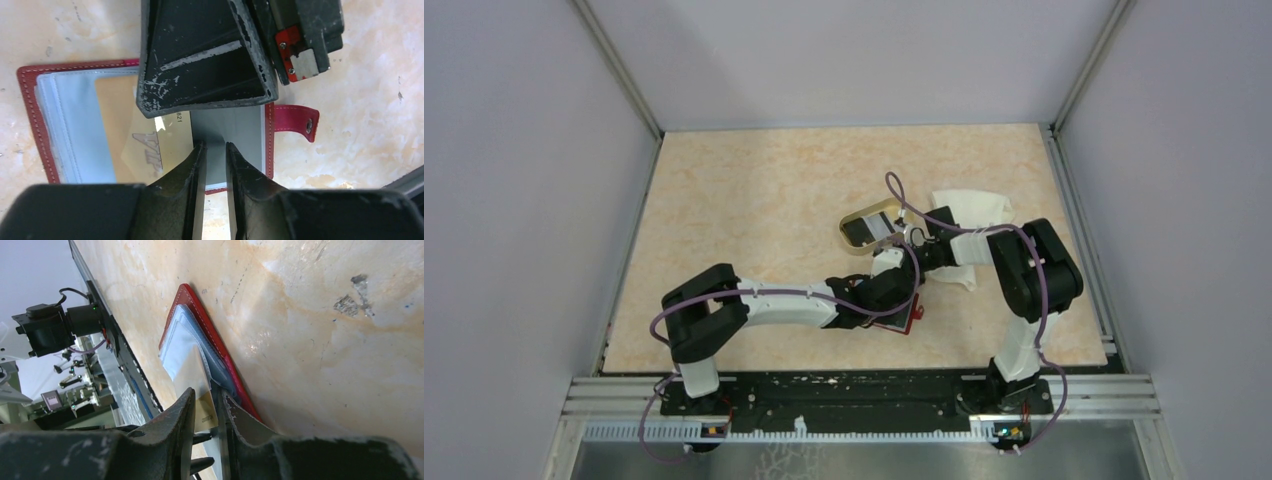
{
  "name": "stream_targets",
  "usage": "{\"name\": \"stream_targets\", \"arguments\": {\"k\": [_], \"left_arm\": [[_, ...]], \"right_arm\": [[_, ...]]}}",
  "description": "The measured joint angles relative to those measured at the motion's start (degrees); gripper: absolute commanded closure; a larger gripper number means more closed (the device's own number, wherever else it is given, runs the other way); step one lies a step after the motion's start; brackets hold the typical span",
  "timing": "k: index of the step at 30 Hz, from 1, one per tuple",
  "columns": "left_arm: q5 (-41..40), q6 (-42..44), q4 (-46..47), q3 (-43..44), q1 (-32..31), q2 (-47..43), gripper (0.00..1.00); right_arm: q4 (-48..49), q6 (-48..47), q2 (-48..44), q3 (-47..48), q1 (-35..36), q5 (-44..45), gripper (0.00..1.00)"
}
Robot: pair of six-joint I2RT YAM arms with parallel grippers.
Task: Put the credit cards into the card holder
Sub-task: Insert the credit card into the card holder.
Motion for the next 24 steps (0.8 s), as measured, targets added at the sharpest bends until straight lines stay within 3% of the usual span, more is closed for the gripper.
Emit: {"name": "stream_targets", "arguments": {"k": [8,19,24], "left_arm": [[-4.39,0.85,-1.38,0.35,0.00,0.15,0.67],[-9.07,1.11,-3.76,0.55,0.00,0.55,0.63],[-7.45,3.21,-2.16,-0.15,0.02,0.09,0.63]], "right_arm": [[-0.20,-0.09,0.02,0.07,0.00,-0.07,0.74],[-2.12,-1.25,0.13,1.64,0.09,-0.74,0.59],[-6.38,-5.31,-0.13,3.78,-0.02,-0.37,0.50]]}}
